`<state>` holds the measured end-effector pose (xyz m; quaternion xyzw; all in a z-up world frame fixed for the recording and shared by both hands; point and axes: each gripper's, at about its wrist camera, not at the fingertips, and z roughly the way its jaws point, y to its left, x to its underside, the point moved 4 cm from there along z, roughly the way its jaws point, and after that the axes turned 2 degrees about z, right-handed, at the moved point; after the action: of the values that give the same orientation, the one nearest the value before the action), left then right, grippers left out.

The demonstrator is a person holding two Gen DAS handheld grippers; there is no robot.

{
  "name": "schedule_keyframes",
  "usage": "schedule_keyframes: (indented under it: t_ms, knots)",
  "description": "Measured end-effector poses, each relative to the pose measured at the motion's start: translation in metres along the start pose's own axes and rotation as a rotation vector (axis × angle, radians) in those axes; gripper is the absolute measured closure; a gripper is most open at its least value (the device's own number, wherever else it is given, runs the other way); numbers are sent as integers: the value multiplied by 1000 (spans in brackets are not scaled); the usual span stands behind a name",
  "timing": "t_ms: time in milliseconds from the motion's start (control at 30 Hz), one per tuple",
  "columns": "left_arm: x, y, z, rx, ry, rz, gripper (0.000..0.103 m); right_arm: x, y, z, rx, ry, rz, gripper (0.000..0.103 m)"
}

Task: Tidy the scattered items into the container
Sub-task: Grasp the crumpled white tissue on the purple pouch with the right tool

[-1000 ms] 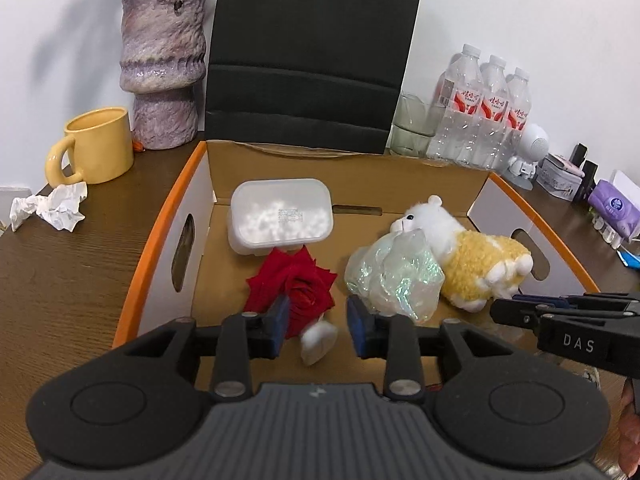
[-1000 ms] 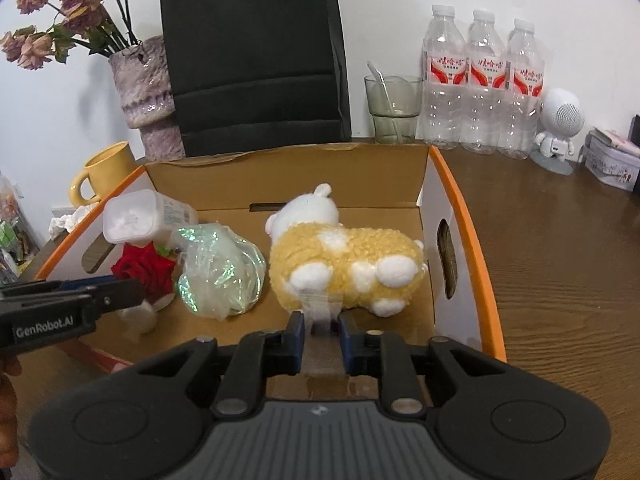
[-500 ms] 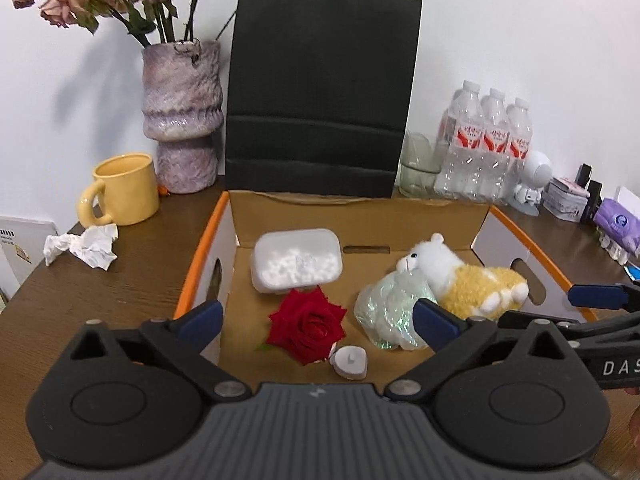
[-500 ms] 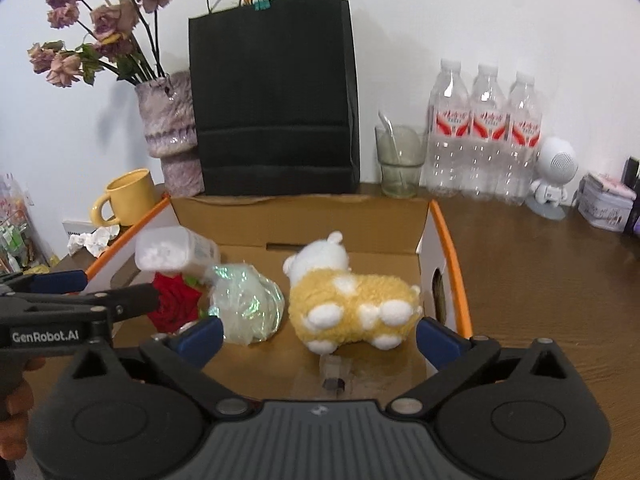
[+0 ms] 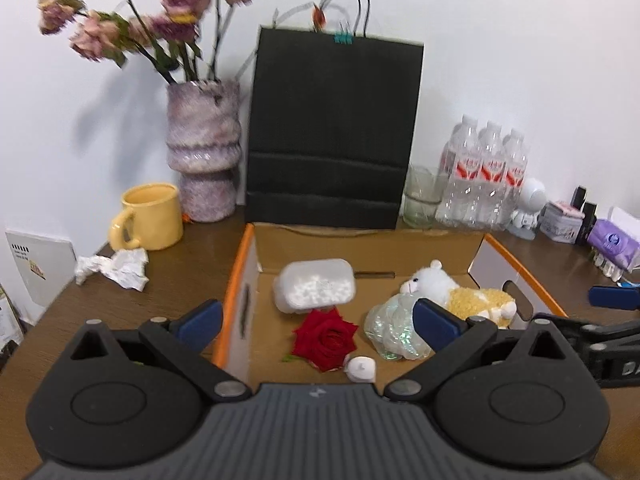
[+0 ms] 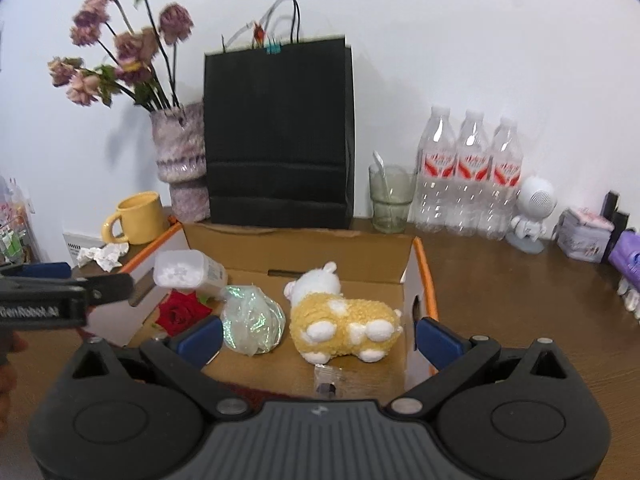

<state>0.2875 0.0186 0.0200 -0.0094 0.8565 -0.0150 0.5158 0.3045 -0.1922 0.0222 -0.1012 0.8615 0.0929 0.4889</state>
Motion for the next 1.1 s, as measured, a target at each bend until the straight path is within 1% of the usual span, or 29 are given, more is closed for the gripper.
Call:
schedule_keyframes:
  t_ms: [133,267,367,467,633,733,833,933,1100]
  knots:
    - [9,17,-27,-29,-26,37,0,13,-4,-30,0,-47,-2,0]
    - [26,32,-50,-43,-26,54,0,35,-2,-46,-11,-41,13,0]
    - [45,38,-59,-44,6,63,0,58,5,-51,-23,-16,27,0]
    - [67,39,-62,-42,56,80,0,77,14,-49,-31,18,32,0]
    - [101,38,-58,-13,143,79,0,100,25,-43,-11,45,42,0]
    - [115,33,-52,-11,187,83,0,104,31,-37,-12,53,46,1]
    - [124,28,-47,-6,214,81,0,103,37,-34,-10,38,48,2]
    - [129,24,-41,2,238,69,0,101,40,-31,-1,30,46,6]
    - [131,20,-37,-14,234,80,5,99,39,-25,4,33,60,11]
